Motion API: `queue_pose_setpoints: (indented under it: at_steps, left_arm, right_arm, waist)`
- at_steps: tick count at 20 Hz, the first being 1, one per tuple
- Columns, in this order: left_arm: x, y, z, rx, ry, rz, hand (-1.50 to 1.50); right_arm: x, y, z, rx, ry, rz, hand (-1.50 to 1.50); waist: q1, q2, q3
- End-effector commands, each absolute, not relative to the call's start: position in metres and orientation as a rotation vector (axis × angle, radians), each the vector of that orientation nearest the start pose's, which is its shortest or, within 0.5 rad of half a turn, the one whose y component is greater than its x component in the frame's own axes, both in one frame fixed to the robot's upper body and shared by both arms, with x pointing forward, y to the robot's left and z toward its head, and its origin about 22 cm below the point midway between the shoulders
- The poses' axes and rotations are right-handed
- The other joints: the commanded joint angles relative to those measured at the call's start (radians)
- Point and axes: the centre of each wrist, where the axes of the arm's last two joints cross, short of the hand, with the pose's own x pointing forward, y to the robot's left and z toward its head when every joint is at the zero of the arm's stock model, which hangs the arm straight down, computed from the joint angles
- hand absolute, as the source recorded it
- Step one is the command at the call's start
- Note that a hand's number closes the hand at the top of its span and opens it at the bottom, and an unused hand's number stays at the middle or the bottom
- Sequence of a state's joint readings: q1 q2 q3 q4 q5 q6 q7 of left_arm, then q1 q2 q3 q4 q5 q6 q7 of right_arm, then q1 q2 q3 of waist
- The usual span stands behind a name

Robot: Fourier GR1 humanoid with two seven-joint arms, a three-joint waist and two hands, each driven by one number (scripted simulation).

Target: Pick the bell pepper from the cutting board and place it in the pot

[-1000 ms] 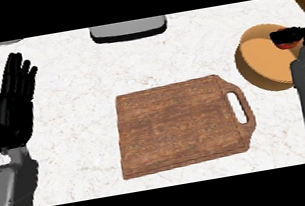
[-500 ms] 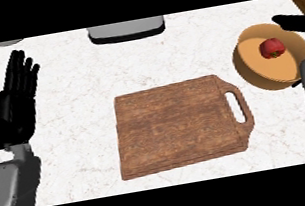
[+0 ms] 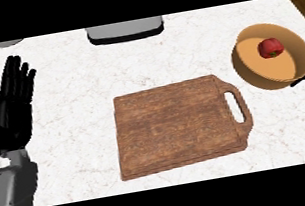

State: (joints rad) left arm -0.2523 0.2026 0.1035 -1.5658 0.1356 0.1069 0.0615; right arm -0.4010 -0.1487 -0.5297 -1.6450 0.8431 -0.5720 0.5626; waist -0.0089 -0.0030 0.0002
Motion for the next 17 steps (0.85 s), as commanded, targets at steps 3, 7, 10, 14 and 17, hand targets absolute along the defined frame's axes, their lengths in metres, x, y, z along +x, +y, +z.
queue_pose_setpoints:
  at_steps: [3, 7, 10, 14, 17]
  left_arm:
    - [0.309, 0.274, 0.08, 0.112, -1.754, 0.074, 0.0]
    - [0.303, 0.273, 0.062, 0.122, -1.768, 0.061, 0.0]
    - [0.301, 0.284, 0.063, 0.105, -1.771, 0.059, 0.0]
    - [0.308, 0.258, 0.086, 0.123, -1.748, 0.061, 0.0]
    - [0.294, 0.285, 0.089, 0.128, -1.756, 0.069, 0.0]
  right_arm:
    - [0.224, -0.351, 0.128, -1.332, -1.428, -0.693, -1.5]
    - [0.189, -0.375, 0.126, -1.352, -1.437, -0.732, -1.5]
    - [0.18, -0.393, 0.135, -1.365, -1.45, -0.737, -1.5]
    - [0.144, -0.388, 0.134, -1.355, -1.428, -0.747, -1.5]
    - [0.119, -0.412, 0.125, -1.385, -1.417, -0.743, -1.5]
  waist:
    - [-0.007, 0.001, 0.0]
    - [-0.004, 0.002, 0.0]
    - [0.002, 0.003, 0.0]
    - [-0.001, 0.002, 0.0]
    - [0.002, 0.001, 0.0]
